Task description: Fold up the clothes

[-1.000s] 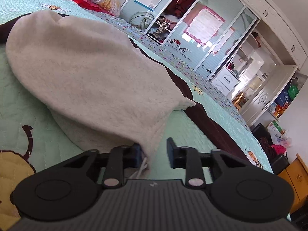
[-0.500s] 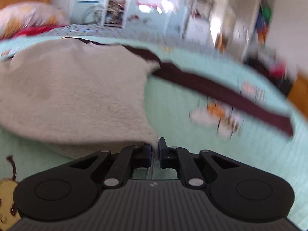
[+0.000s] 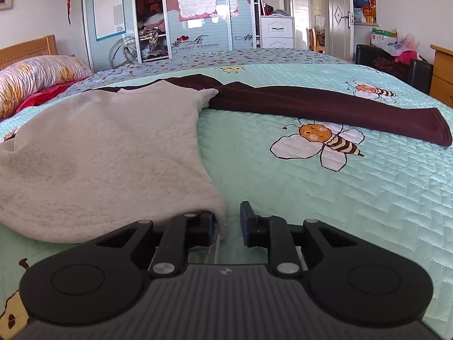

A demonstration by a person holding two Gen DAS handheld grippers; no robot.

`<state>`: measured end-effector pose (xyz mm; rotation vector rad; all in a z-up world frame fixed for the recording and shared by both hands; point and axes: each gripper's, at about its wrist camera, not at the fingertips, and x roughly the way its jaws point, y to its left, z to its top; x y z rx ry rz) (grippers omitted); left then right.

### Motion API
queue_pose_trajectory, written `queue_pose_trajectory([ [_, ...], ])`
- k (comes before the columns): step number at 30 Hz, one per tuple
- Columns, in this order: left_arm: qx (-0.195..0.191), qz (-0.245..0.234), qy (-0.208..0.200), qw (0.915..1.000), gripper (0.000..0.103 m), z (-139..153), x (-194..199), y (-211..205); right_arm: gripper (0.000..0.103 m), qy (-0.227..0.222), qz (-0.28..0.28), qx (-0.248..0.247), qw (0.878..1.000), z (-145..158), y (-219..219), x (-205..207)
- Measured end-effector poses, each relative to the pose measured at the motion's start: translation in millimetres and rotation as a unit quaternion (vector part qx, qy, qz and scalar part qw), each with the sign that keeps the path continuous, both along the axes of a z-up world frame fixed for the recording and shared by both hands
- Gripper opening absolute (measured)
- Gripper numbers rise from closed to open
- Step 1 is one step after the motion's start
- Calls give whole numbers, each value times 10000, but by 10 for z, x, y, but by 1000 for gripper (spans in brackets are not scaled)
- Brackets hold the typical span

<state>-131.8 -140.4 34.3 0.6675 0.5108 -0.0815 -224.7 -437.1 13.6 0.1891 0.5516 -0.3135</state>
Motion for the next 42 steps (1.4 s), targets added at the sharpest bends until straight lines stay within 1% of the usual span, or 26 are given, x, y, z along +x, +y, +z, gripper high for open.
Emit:
queue_pose_trajectory([
  [1, 130, -12, -29, 9999, 89, -20, 8, 1, 23, -14, 4, 29, 10000, -1, -9, -2],
  [3, 224, -64, -37, 9997, 88, -28, 7, 8, 23, 2, 4, -37, 10000, 1, 15, 6],
  [7, 183, -261, 93, 9994, 88, 14, -27, -4, 26, 78, 7, -275, 9996, 12, 99, 28],
  [9, 130, -319, 259, 9991, 88, 43, -1, -10, 42, 233, 118, -511, 9984, 38, 199, 37],
  [11, 13, -340, 416, 9986, 88, 86, 33, -3, 44, 347, 181, -835, 9957, 91, 343, -16],
  [13, -130, -333, 542, 9979, 88, 128, 75, 14, 46, 374, 235, -820, 9957, 148, 455, -147],
  [15, -237, -308, 625, 9973, 88, 161, 106, 36, 54, 354, 322, -664, 9966, 228, 562, -313],
  [16, -285, -295, 666, 9969, 88, 174, 121, 46, 54, 295, 392, -698, 9964, 286, 625, -369],
  [18, -380, -267, 759, 9960, 88, 183, 140, 55, 54, 171, 549, -761, 9954, 408, 751, -474],
  [19, -418, -253, 801, 9956, 88, 188, 142, 60, 54, 49, 736, -738, 9945, 499, 807, -475],
  [21, -455, -229, 860, 9950, 88, 193, 154, 60, 55, -190, 1006, -394, 9940, 669, 829, -386],
  [23, -482, -203, 911, 9945, 88, 189, 139, 56, 54, -447, 1144, 163, 9923, 819, 803, -216],
  [26, -548, -167, 1015, 9932, 88, 194, 165, 62, 51, -754, 1218, 679, 9874, 906, 778, 48],
  [27, -568, -150, 1048, 9928, 88, 194, 180, 64, 48, -717, 1229, 793, 9866, 836, 772, 125],
  [29, -596, -109, 1104, 9920, 88, 185, 214, 70, 47, -598, 1242, 1031, 9851, 682, 758, 280],
  [31, -595, -87, 1145, 9916, 88, 171, 243, 74, 41, 247, 1138, 1410, 9831, 307, 698, 419],
  [32, -586, -82, 1164, 9914, 88, 163, 255, 75, 33, 141, 1126, 1440, 9830, 205, 685, 339],
  [33, -577, -77, 1183, 9913, 88, 154, 266, 76, 32, 48, 1123, 1460, 9829, 114, 675, 263],
  [34, -574, -79, 1208, 9910, 88, 143, 276, 77, 32, 47, 1183, 1409, 9829, 116, 683, 213],
  [37, -580, -51, 1272, 9902, 88, 126, 306, 74, 31, 50, 1167, 1431, 9828, 205, 690, 133],
  [38, -583, -46, 1273, 9901, 88, 128, 307, 71, 28, -17, 1169, 1393, 9833, 263, 684, 126],
  [42, -570, -44, 1279, 9901, 88, 137, 314, 67, 28, -447, 1086, 1357, 9838, 452, 631, 152],
])
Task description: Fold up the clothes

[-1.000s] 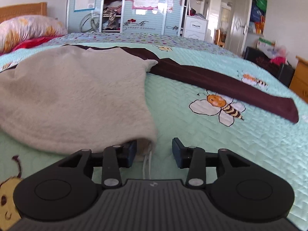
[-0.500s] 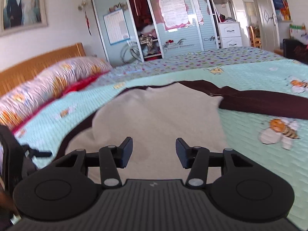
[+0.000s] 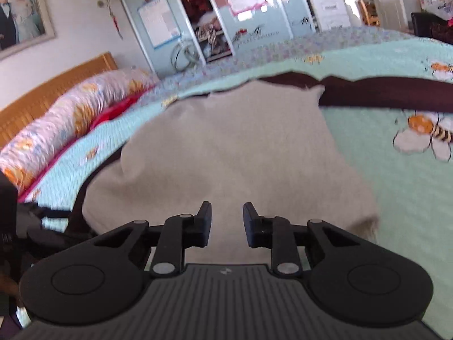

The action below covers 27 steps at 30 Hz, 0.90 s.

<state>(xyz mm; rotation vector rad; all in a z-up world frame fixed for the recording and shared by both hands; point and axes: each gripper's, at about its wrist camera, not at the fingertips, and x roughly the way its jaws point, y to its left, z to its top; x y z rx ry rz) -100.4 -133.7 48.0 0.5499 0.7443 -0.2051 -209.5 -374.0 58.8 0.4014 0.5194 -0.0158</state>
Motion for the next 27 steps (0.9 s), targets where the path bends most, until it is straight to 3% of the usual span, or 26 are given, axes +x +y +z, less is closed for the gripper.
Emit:
queue_pose_trajectory([
  [2, 48, -29, -48, 10000, 88, -3, -29, -10, 28, 14, -95, 53, 9999, -68, -61, 61],
  [5, 423, -434, -351, 9975, 88, -49, -169, -87, 26, 88, 185, 100, 9997, -488, -103, 48],
  [8, 907, -965, -723, 9885, 88, -113, -343, -183, 25, -34, 171, 909, 9957, -520, -300, -13],
  [10, 1120, -1060, -855, 9843, 89, -170, -378, -203, 25, -84, 171, 926, 9955, -534, -291, -24],
  [14, 1019, -1007, -872, 9858, 89, -159, -280, -129, 26, -86, 183, 775, 9968, -521, -233, -23],
  [18, 1243, -1026, -1070, 9811, 88, -203, -176, -69, 26, -106, 181, 900, 9957, -536, -264, -40],
  [24, 811, -881, -1461, 9820, 84, -84, -25, 41, 26, -122, 186, 1002, 9947, -551, -307, -6],
  [27, 641, -1048, -1529, 9806, 83, -43, -20, 0, 26, -131, 185, 1065, 9941, -560, -325, 4],
])
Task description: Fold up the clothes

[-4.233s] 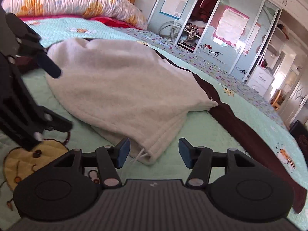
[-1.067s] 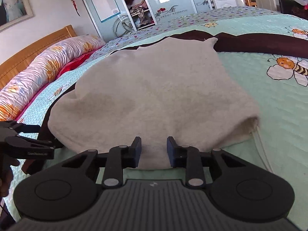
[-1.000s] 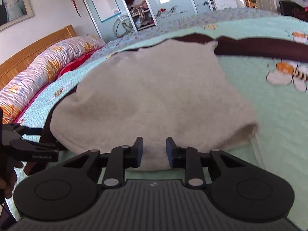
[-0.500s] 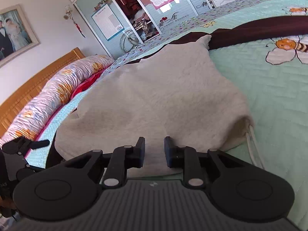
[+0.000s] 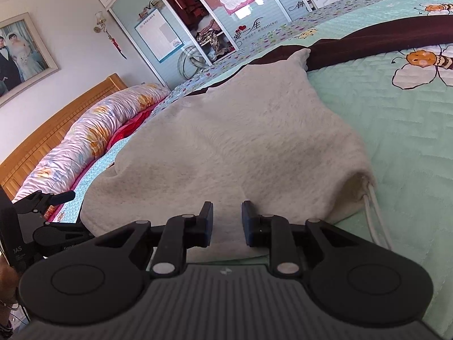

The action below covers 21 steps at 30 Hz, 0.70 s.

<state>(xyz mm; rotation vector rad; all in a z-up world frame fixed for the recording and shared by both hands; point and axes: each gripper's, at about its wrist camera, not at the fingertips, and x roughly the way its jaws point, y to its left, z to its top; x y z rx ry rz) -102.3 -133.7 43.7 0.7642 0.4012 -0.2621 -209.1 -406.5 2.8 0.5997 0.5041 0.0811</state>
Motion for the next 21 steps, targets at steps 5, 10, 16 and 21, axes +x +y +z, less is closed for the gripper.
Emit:
queue_pose_trajectory([
  [5, -145, -194, 26, 9997, 58, -38, 54, -97, 26, -14, 4, 35, 10000, -9, -11, 2],
  [10, -555, -98, 352, 9978, 16, -26, 171, -116, 26, -29, 7, 119, 9999, -28, -24, 5],
  [16, -2663, 451, 1895, 9440, 5, 414, 303, 161, 25, -72, 2, 327, 9994, -57, -78, -1],
  [21, -4145, 1091, 2919, 8550, 6, 879, 391, 479, 25, -144, -12, 551, 9984, -76, -122, -22],
])
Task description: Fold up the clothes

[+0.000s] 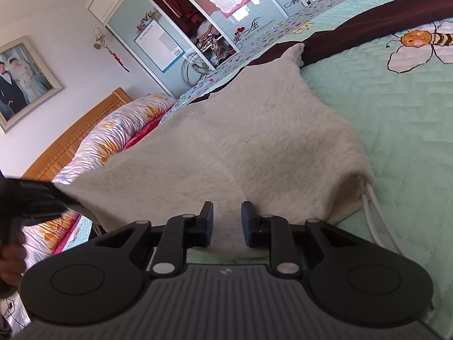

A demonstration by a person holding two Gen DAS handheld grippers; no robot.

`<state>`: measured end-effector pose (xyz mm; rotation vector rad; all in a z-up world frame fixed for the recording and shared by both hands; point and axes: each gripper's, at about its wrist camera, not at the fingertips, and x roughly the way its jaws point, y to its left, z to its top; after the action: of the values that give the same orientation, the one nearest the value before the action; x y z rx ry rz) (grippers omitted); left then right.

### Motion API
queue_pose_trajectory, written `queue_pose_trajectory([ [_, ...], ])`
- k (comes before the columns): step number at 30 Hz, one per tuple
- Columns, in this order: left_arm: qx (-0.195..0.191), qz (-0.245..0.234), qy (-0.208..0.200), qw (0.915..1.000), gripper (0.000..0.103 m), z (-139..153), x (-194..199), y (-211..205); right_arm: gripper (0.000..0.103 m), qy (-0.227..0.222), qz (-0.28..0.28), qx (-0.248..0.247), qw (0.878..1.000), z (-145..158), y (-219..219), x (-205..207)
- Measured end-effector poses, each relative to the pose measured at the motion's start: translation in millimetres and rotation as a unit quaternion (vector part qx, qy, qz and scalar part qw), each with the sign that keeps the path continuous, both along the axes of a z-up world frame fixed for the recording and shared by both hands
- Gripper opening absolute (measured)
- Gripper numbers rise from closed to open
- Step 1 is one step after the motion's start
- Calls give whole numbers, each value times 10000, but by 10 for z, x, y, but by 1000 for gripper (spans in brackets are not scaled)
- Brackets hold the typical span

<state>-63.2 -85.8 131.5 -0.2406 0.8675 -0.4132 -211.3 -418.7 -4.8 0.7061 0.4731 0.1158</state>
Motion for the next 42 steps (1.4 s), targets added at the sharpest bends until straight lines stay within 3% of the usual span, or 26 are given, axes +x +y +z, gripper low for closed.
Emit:
queue_pose_trajectory([
  [2, -27, 215, 463, 9987, 6, 2, 19, 39, 25, -19, 2, 38, 10000, -3, -3, -7],
  [5, 960, 603, 525, 9922, 7, -258, 29, 18, 25, -32, 5, 70, 10000, -5, -4, -9],
  [6, 1024, 637, 570, 9911, 7, -353, 23, 35, 25, -38, 7, 80, 10000, -6, -7, -10],
  [10, 1182, 636, 357, 9903, 7, -398, -54, -17, 25, -45, 9, 99, 9999, -16, -22, -10],
  [13, 1349, 365, 5, 9902, 7, -215, -8, -162, 26, -31, 11, 103, 9999, -2, -31, -4],
  [15, 1515, 190, -131, 9882, 7, -118, 49, -238, 27, 70, -58, -91, 9999, 72, 12, -19],
  [17, 1707, -28, -201, 9851, 7, -52, 122, -282, 31, -71, -204, -926, 9955, 316, 231, -129],
  [20, 1931, -312, -259, 9803, 7, 57, 148, -357, 33, -1045, 214, -2091, 9721, 755, 726, -438],
  [21, 1871, -372, -200, 9814, 7, 92, 182, -353, 41, -1321, 541, -2340, 9617, 840, 904, -498],
  [22, 1806, -429, -139, 9825, 7, 129, 216, -348, 48, -1345, 932, -2625, 9510, 851, 1090, -472],
  [23, 1691, -451, -63, 9845, 7, 177, 256, -343, 64, -1365, 1321, -2903, 9379, 862, 1276, -446],
  [24, 1581, -461, -16, 9863, 7, 233, 300, -341, 69, -1372, 1679, -3192, 9225, 863, 1462, -416],
  [26, 1405, -499, 8, 9888, 7, 365, 388, -358, 68, -1163, 1821, -3950, 8929, 704, 1764, -280],
  [27, 1338, -519, 12, 9896, 7, 415, 431, -359, 68, -973, 1844, -4190, 8838, 625, 1845, -183],
  [28, 1353, -537, -23, 9893, 7, 454, 483, -378, 67, -746, 1921, -4181, 8847, 581, 1850, -73],
  [30, 1383, -575, -92, 9887, 7, 529, 587, -416, 65, -300, 2070, -3667, 9065, 534, 1707, 67],
  [33, 1402, -706, -113, 9875, 7, 566, 764, -522, 66, -25, 2143, -2958, 9309, 552, 1392, 119],
  [34, 1387, -774, -102, 9873, 7, 569, 840, -577, 66, 64, 2094, -2909, 9335, 545, 1288, 134],
  [39, 1705, -821, -288, 9815, 10, 473, 1301, -987, 68, 233, 1410, -1805, 9731, 616, 494, 254],
  [42, 1892, -771, -262, 9786, 15, 179, 1625, -1203, 68, 293, 682, -1108, 9911, 606, -44, 450],
])
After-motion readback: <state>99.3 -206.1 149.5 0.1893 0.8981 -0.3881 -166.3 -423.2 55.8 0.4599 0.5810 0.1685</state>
